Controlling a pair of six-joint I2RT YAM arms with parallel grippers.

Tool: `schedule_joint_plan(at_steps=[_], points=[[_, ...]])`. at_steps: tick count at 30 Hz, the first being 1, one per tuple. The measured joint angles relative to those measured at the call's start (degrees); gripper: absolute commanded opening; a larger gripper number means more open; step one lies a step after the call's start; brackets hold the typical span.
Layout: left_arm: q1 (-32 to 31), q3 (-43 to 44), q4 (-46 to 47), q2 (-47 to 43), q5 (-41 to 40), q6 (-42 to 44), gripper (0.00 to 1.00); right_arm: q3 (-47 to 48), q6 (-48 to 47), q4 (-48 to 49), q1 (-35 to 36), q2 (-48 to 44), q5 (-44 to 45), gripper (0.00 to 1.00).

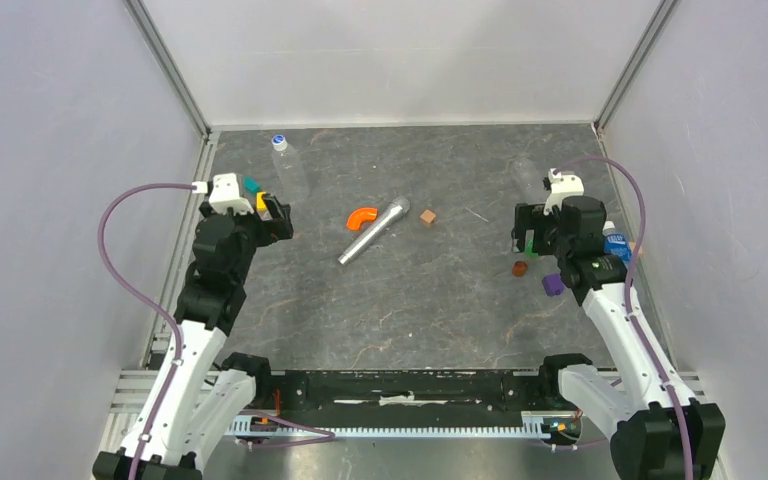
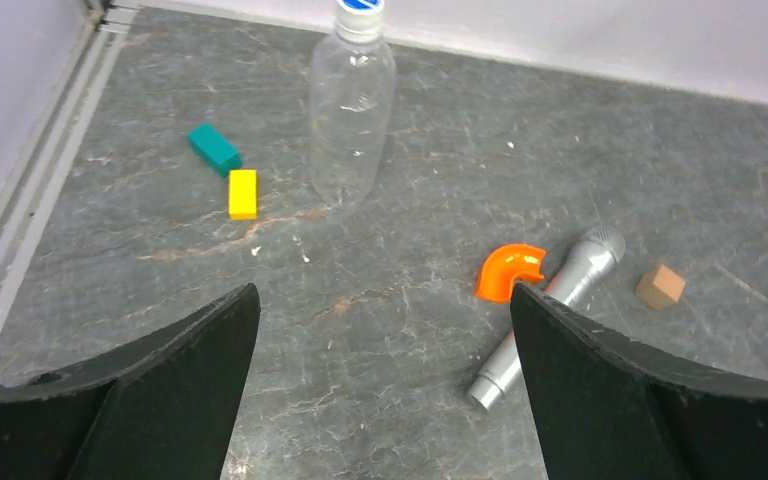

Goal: Unscrew the bottle caps
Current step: Pick up the plastic bottle from the corner of the board.

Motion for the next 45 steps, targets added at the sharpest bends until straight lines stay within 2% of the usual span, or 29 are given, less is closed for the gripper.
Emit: schedule_joint_plan(at_steps=[6, 11, 17, 25, 27, 31, 35, 45], points=[[0.0, -0.2, -1.9, -6.1, -6.1, -5.2, 1.0, -1.2, 0.6, 1.3, 0.0, -0.8, 1.7, 0.99], [0.1, -0.1, -8.3, -11.1, -11.3, -15.0, 1.0, -1.6, 1.7, 1.7, 0.1, -1.5, 8.3, 0.99], [0.2, -1.0, -10.9, -14.5, -5.9, -14.8, 1.0, -1.3, 2.8, 1.3, -0.1, -0.7, 19.4, 0.99], [0.2, -1.1, -11.5, -15.7, 0.8, -14.3, 1.0, 4.0, 4.6, -0.6, -5.9, 9.1, 27.3, 0.99], [0.2, -1.3, -11.4, -15.7, 1.9, -14.3, 1.0, 4.0, 5.3, -0.7, -9.0, 11.1, 28.5, 0.93], [0.2, -1.9, -11.3, -15.7, 3.8, -14.3, 1.0, 4.1, 6.6, -0.2, -16.4, 15.4, 28.9, 0.89], [0.2, -1.9, -11.3, -15.6, 5.0, -14.3, 1.0, 4.1, 7.1, 1.6, -21.8, 20.1, 27.3, 0.9], [0.2, -2.2, -10.4, -14.7, 6.2, -14.3, 1.0, 4.1, 5.7, 3.4, -25.8, 29.7, 25.9, 0.94]])
